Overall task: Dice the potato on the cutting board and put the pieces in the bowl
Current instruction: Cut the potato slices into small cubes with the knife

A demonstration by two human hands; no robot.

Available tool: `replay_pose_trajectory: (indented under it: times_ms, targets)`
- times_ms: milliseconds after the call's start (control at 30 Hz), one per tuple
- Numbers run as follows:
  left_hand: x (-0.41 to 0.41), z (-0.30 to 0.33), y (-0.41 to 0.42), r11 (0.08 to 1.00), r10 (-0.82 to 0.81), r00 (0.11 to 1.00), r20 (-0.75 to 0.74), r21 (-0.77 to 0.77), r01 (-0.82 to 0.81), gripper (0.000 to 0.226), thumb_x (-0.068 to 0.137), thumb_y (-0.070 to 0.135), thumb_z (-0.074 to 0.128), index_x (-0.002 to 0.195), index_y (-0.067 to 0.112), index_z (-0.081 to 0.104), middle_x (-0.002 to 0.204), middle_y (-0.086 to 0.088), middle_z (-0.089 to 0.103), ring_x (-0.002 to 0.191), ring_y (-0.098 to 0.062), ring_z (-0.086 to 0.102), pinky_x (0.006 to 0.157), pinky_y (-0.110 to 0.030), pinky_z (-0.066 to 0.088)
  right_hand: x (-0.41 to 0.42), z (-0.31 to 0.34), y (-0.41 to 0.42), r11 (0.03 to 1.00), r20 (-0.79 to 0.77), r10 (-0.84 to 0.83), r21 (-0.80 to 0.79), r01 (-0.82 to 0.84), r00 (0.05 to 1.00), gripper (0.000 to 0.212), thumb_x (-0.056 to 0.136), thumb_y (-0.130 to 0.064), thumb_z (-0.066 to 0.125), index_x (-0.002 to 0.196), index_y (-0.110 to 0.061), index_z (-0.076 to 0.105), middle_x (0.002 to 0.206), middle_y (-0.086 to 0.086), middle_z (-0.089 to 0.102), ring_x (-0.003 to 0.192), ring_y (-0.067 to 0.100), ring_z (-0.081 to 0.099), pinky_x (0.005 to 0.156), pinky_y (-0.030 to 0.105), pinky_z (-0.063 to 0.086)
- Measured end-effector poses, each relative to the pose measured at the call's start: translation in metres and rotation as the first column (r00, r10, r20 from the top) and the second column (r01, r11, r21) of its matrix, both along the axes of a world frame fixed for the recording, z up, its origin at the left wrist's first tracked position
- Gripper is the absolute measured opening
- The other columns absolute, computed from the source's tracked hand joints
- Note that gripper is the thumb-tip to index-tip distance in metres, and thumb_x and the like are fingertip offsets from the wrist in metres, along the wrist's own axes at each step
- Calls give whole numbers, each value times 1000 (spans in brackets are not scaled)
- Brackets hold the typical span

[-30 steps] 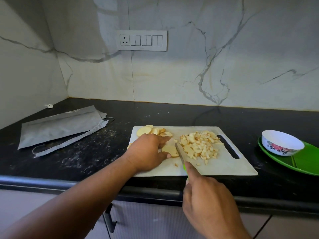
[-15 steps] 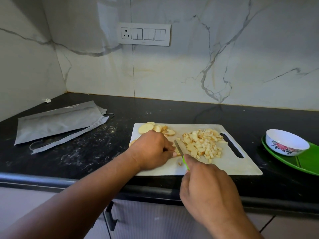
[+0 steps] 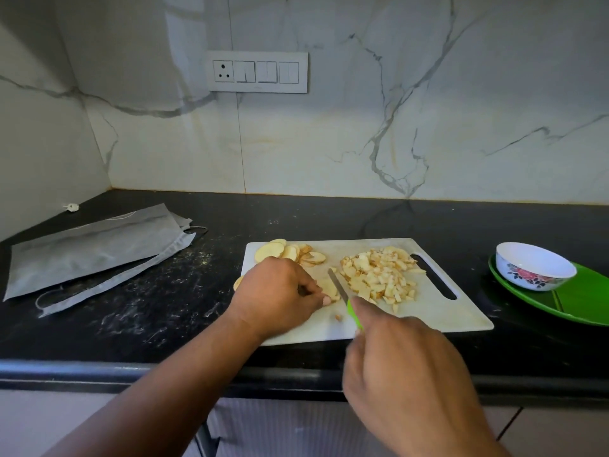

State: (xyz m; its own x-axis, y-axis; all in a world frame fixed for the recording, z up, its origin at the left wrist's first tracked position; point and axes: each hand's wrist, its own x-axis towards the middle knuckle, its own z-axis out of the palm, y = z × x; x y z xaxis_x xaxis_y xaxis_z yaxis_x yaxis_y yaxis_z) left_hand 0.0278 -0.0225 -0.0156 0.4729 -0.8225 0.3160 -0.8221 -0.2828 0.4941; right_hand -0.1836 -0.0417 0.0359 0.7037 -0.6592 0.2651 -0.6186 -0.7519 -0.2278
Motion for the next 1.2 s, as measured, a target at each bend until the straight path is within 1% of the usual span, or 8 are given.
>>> replay_pose_trajectory:
  times_ms: [167,333,433,500,600,700,1000,1200]
  targets:
    - [2,3,0,1000,6,1000,25,24,-7,9,88,38,76,95,37,83,96,26,76,93,4,69,86,-27,60,17,-20,-5,1000,27,-2,1,2,1000,55,96,-39,39,149,-32,30,98,-9,64,81,10,58,68,23,46]
    - [7,3,-3,999,15,1000,-24,49,-13,10,89,40,79,98,38,83,98,29,75,96,6,67,89,-21,57,-6,-13,10,992,-152,17,127,2,988,64,98,-49,35,153,-41,3,89,-9,56,85,4,58,86,20,48]
    - [10,-1,-2,1000,19,995,-98,10,-18,9,86,41,82,95,39,82,97,29,74,94,10,66,90,-17,55,-17,-3,15,989,-166,3,147,22,986,63,98,-52,33,152,-44,1,80,-6,49,78,2,51,79,16,41]
    - [9,-1,0,998,51,994,-102,-23,-53,14,81,46,85,93,39,82,94,29,73,92,10,65,88,-15,54,-15,0,14,992,-92,12,124,0,996,60,98,-50,33,151,-43,5,73,-7,45,70,6,45,71,17,38]
    - [7,0,2,996,91,994,-63,-11,-91,17,79,52,84,91,41,81,90,30,72,90,11,64,84,-18,55,6,-7,4,999,2,19,51,-19,1000,57,98,-43,34,152,-36,18,84,-8,56,72,10,49,65,22,40]
    - [6,0,3,997,79,996,-36,-9,-79,5,83,50,81,86,45,81,88,33,73,89,10,65,86,-25,59,24,-19,1,999,44,18,27,-19,999,55,97,-40,37,151,-32,27,92,-10,62,78,9,58,66,23,47]
    - [12,-3,-2,994,106,990,-91,35,-104,9,81,53,83,79,45,79,82,32,72,85,7,67,85,-30,61,-6,-21,14,987,-166,-25,154,51,986,65,98,-51,32,152,-47,-3,79,-6,50,72,4,47,80,16,44]
    - [8,-1,3,993,117,989,-88,-17,-118,12,80,52,84,81,41,80,80,29,72,83,7,66,83,-27,60,-2,-11,12,997,-66,-16,75,21,998,58,98,-48,29,152,-42,7,76,-7,48,70,11,45,66,19,38]
